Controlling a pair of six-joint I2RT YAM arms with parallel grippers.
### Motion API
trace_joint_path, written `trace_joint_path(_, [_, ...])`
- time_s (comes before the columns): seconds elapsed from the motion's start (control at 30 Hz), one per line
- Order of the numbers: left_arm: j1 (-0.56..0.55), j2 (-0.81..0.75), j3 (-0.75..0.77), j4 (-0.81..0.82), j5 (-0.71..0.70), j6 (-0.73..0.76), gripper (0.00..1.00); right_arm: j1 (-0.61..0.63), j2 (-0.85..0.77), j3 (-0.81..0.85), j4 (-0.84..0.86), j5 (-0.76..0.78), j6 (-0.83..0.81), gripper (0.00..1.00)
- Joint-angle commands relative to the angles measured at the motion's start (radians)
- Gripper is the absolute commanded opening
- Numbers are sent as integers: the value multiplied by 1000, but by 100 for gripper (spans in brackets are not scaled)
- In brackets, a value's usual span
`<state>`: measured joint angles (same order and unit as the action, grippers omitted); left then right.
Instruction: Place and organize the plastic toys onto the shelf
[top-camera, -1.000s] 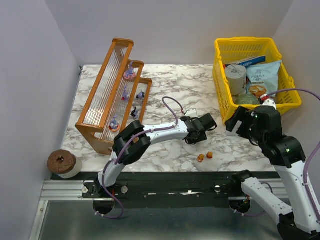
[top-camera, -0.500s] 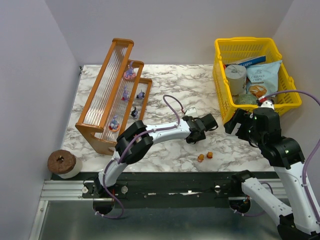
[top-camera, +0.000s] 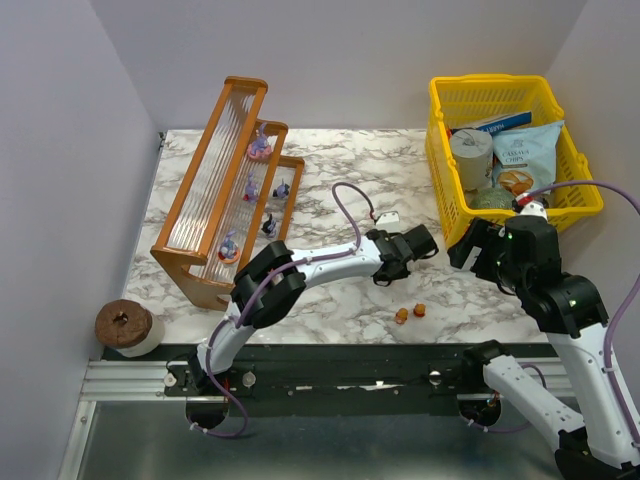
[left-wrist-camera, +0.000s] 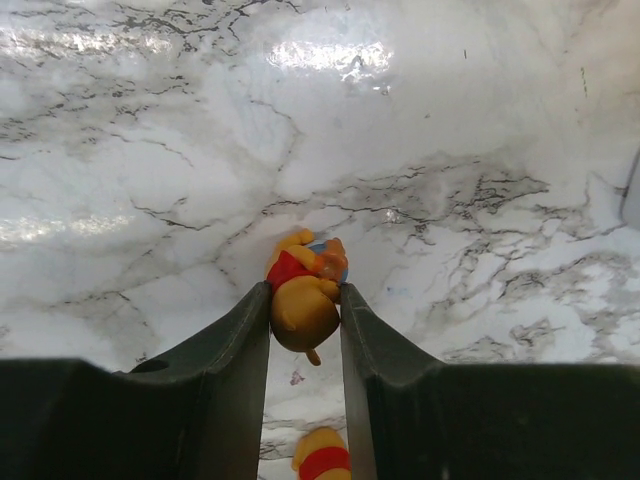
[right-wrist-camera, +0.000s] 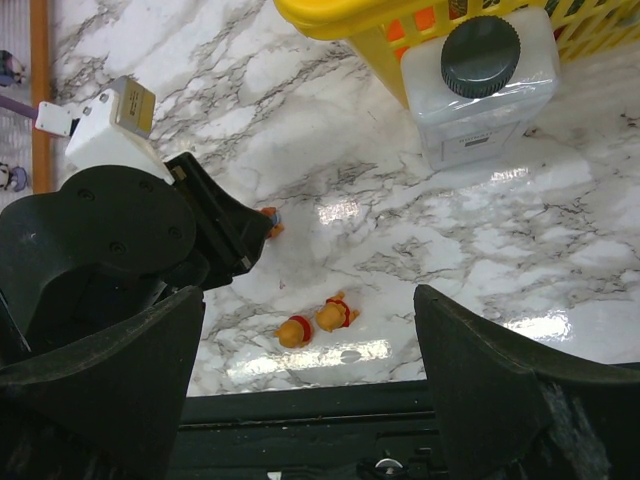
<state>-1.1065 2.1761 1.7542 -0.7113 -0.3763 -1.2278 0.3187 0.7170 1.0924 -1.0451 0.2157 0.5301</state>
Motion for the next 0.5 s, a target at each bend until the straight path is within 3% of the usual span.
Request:
trace_joint_path(0.0, [-1,-25,56,-42,-33,180,0,-1,-2,-8,2,4,-10,92])
trace_joint_path(0.27, [14,-211,62,-151,79,546,0,-3,16,11,26,-7,-10,92])
trace_joint_path(0.47, [60,-364,168,-387,68,700,0,-3,36,12,60,-7,-15,92])
